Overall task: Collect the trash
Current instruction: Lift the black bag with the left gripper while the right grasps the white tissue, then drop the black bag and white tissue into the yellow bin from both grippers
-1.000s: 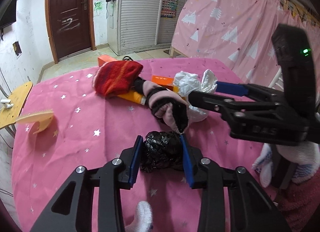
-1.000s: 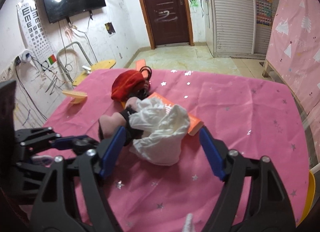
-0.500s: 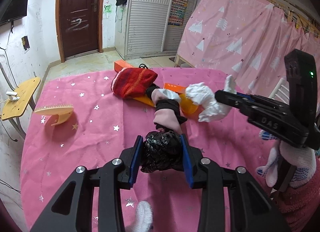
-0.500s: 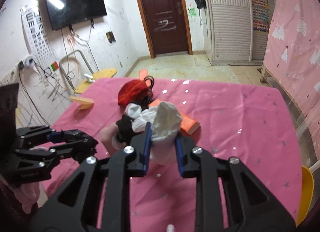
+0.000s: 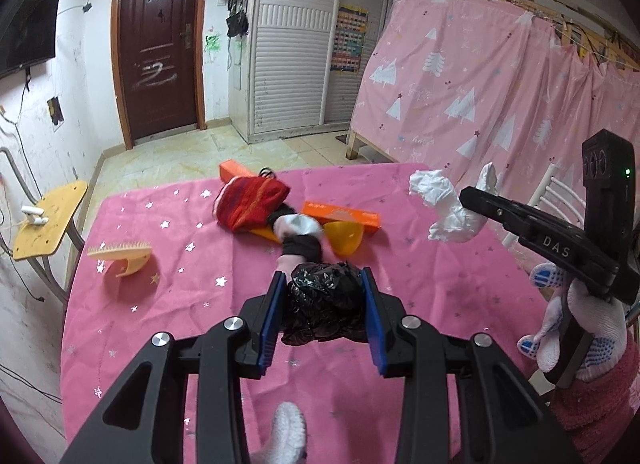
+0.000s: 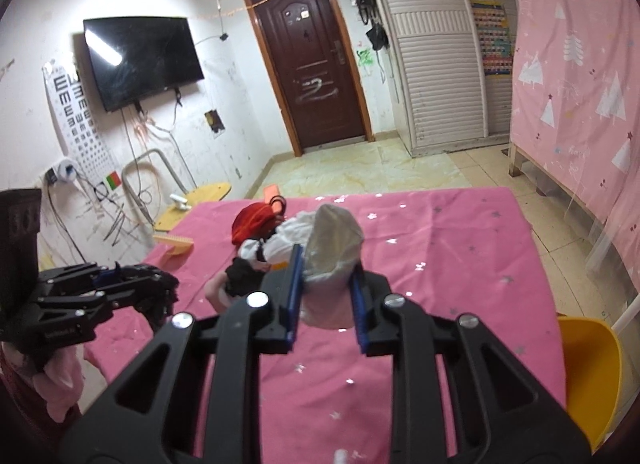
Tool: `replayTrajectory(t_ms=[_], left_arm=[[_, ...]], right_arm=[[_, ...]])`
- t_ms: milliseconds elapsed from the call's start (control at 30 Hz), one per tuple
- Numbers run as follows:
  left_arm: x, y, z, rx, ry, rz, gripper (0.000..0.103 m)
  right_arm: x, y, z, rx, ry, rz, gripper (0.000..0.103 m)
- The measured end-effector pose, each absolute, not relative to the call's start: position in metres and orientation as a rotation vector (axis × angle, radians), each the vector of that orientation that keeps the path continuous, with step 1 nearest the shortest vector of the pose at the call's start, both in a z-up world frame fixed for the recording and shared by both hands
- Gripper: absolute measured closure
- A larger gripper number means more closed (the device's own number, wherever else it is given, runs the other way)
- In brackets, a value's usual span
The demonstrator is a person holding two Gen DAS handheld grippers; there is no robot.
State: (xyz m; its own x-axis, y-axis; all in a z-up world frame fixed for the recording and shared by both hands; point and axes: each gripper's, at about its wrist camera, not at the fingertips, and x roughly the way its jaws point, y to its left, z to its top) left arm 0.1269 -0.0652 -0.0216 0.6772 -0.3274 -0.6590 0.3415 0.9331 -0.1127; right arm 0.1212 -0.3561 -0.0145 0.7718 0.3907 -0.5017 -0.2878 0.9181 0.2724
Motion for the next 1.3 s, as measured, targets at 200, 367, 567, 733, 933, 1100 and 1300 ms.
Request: replayTrajectory(t_ms=[200, 367, 567, 733, 933, 1100, 1300], left_arm=[[0.121, -0.096, -0.01, 0.052, 0.719, -0.406, 0.074], [0.118, -0.127, -0.005, 0.087, 0.71, -0.44, 0.074], [0.116, -0.172, -0.001, 0.131, 0.71, -0.493, 0.074], [0.119, -0.213, 0.002, 0.153, 0.712, -0.542, 0.074], [0.125, -0.268, 0.002, 0.182, 0.728, -0.614, 0.074], [0.126, -0.314, 0.002, 0.234, 0.729, -0.665, 0.074], [0.135, -0.352, -0.004, 0.207, 0.772, -0.701, 0.074]], right_arm=[[0.108, -0.392, -0.013, 0.237, 0.549, 0.332, 0.082], [0.096, -0.423, -0.015, 0.282, 0.521, 0.293, 0.082], [0.086, -0.464, -0.022, 0.336, 0.495, 0.233, 0.082], [0.077, -0.496, -0.029, 0.362, 0.475, 0.156, 0.082], [0.068, -0.537, -0.037, 0.374, 0.468, 0.045, 0.082], [0.068, -0.564, -0.05, 0.427, 0.483, 0.004, 0.072], [0.06, -0.583, -0.053, 0.487, 0.435, -0.042, 0.059]])
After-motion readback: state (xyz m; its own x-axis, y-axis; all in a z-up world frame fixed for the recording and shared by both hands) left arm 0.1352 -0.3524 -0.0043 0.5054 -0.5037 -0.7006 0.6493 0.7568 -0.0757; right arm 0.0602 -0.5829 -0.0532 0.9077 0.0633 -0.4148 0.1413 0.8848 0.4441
